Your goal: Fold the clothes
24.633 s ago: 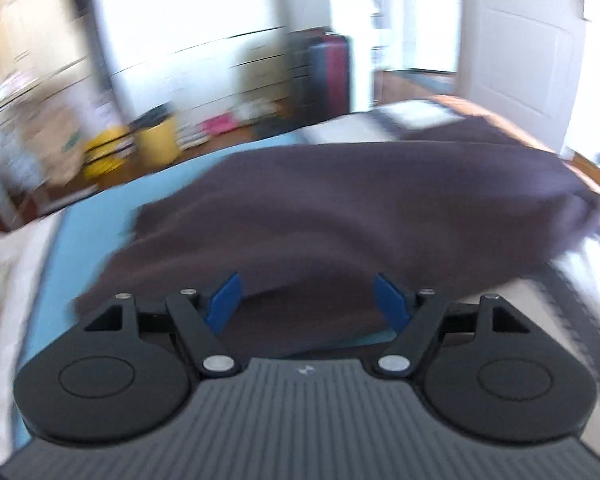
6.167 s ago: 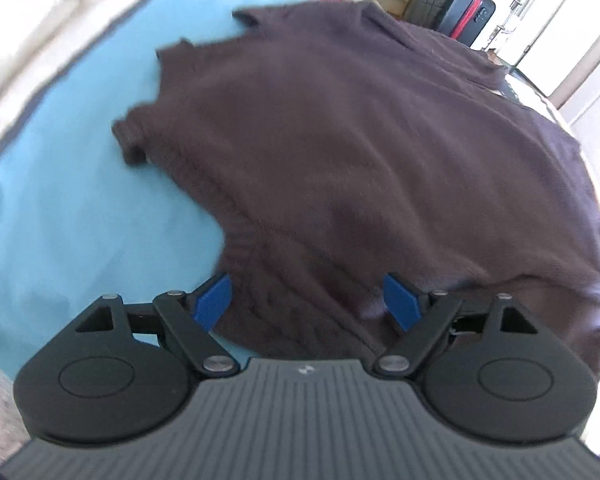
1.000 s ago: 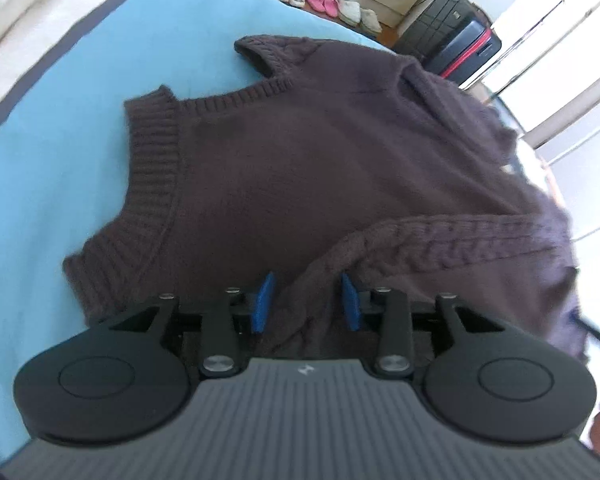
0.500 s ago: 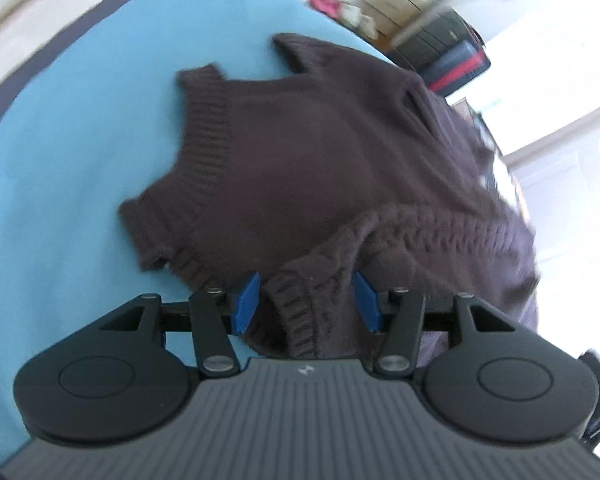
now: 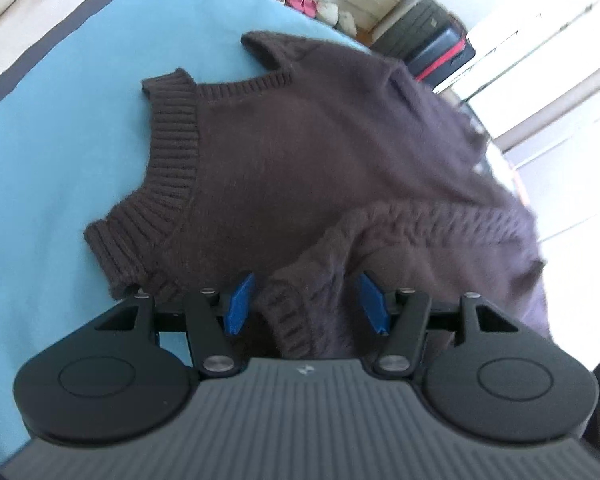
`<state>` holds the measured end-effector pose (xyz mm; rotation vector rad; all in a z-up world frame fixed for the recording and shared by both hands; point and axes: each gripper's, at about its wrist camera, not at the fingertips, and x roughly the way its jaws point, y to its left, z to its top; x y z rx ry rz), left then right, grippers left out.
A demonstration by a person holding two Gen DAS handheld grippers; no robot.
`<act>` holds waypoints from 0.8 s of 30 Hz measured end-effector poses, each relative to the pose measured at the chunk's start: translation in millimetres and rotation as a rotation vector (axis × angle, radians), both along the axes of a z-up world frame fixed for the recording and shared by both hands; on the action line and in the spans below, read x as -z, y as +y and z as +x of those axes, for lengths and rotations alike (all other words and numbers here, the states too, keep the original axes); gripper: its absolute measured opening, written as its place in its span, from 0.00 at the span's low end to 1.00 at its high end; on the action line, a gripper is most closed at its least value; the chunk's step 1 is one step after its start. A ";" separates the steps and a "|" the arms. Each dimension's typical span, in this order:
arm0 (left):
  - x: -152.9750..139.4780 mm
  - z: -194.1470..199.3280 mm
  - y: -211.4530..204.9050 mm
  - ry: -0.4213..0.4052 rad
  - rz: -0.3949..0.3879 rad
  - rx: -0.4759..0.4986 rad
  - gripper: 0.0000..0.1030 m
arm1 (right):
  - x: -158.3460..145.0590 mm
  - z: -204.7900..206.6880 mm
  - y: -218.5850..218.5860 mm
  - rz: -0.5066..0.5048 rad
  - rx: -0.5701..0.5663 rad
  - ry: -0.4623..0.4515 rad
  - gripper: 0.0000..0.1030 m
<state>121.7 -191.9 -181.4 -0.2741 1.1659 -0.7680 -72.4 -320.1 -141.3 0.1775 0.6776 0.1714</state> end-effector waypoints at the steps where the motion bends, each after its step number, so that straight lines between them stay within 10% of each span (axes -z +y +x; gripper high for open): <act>1: -2.6 -1.6 2.0 -0.002 0.000 0.001 0.55 | -7.8 -10.5 -0.1 0.007 -0.025 -0.007 0.18; 7: -5.7 -12.4 -2.4 -0.054 0.138 0.042 0.55 | 10.1 -39.6 5.9 -0.155 -0.241 0.316 0.18; 15: -14.6 -16.3 6.8 -0.080 0.124 0.026 0.55 | -11.8 -46.5 -16.5 0.067 -0.077 0.149 0.48; 24: 8.4 -25.4 -35.0 -0.068 0.099 0.181 0.54 | 12.7 -42.9 -16.8 0.139 0.155 0.119 0.51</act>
